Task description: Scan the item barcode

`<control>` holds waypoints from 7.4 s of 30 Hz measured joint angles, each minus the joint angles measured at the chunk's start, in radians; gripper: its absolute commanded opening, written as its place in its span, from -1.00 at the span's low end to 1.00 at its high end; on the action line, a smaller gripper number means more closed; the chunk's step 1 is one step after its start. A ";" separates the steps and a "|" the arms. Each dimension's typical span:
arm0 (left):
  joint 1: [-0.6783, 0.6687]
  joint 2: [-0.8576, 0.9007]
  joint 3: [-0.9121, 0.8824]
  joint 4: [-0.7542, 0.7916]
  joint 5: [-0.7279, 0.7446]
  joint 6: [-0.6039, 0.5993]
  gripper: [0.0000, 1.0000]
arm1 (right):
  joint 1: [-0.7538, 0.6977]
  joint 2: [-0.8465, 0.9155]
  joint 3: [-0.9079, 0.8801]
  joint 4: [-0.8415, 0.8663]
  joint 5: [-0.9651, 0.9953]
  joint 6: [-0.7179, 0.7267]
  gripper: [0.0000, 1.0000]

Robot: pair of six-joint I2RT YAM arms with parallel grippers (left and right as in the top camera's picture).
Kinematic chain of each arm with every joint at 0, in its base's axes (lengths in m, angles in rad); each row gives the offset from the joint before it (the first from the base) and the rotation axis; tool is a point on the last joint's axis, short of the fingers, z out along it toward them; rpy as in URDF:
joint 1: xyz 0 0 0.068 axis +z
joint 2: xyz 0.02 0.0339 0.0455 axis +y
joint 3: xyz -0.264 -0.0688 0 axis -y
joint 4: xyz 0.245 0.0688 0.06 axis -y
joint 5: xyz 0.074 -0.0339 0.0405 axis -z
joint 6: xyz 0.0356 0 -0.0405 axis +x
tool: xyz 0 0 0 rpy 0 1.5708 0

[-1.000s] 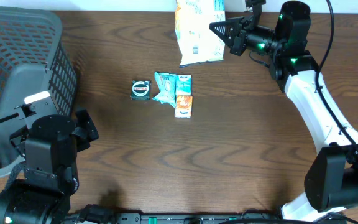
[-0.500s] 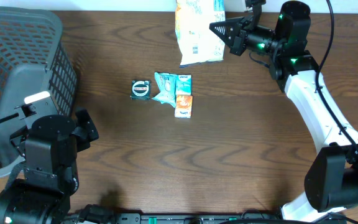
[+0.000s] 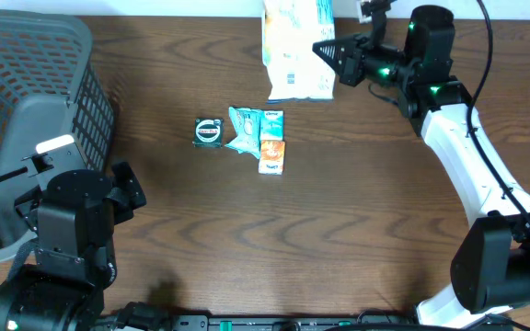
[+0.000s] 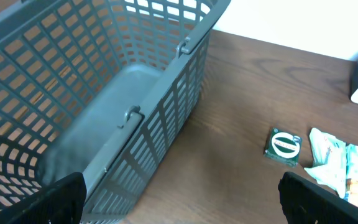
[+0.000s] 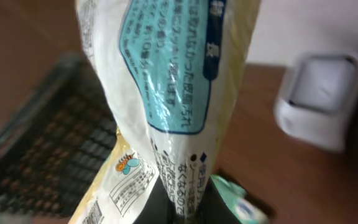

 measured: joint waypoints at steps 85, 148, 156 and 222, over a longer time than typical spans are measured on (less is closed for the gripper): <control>0.000 0.000 0.000 0.000 0.000 0.000 0.96 | -0.182 0.546 0.358 -0.743 0.269 -0.294 0.46; 0.000 0.000 0.000 0.000 0.000 0.000 0.95 | 0.078 0.615 0.349 0.658 0.695 0.560 -0.97; 0.000 0.000 0.000 0.000 0.000 0.000 0.96 | 0.006 0.615 0.349 0.917 0.583 0.500 -0.97; 0.000 0.000 0.000 0.000 0.000 0.000 0.96 | -0.486 0.475 0.352 -0.520 0.736 -0.280 -0.98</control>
